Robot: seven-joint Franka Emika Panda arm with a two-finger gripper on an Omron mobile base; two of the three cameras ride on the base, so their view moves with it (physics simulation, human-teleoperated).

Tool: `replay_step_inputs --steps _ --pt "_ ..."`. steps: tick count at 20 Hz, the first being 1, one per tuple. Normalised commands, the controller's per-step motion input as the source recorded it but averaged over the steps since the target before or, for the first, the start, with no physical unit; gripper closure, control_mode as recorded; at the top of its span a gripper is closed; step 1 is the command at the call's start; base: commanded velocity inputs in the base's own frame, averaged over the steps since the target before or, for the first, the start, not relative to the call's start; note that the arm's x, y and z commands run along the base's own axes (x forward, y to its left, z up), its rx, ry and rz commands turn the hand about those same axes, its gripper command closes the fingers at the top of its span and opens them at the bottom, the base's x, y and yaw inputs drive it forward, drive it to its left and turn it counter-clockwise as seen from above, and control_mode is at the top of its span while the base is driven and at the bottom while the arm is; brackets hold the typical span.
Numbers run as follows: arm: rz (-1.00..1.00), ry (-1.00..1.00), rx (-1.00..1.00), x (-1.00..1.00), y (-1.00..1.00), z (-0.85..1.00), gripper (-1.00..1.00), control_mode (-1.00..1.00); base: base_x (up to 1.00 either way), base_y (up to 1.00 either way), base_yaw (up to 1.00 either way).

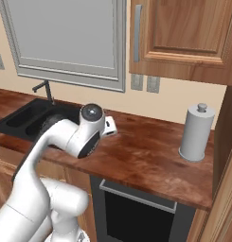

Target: Clear the mugs and bowl far away from the sink.

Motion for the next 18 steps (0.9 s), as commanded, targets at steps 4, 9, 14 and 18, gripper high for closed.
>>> replay_step_inputs --steps 4,9,14,18 --pt "0.15 -0.1 -0.08 -0.7 0.53 0.77 1.0 -1.0 0.0 0.0 0.0" --pt "0.0 0.0 0.0 0.0 0.0 0.0 1.0 1.0 -0.75 0.27 0.68" --pt "0.0 0.0 0.0 0.0 0.0 0.0 1.0 1.0 -0.3 0.04 0.88" --pt "0.0 0.0 0.0 0.0 0.0 0.0 1.0 1.0 -0.07 0.0 0.97"
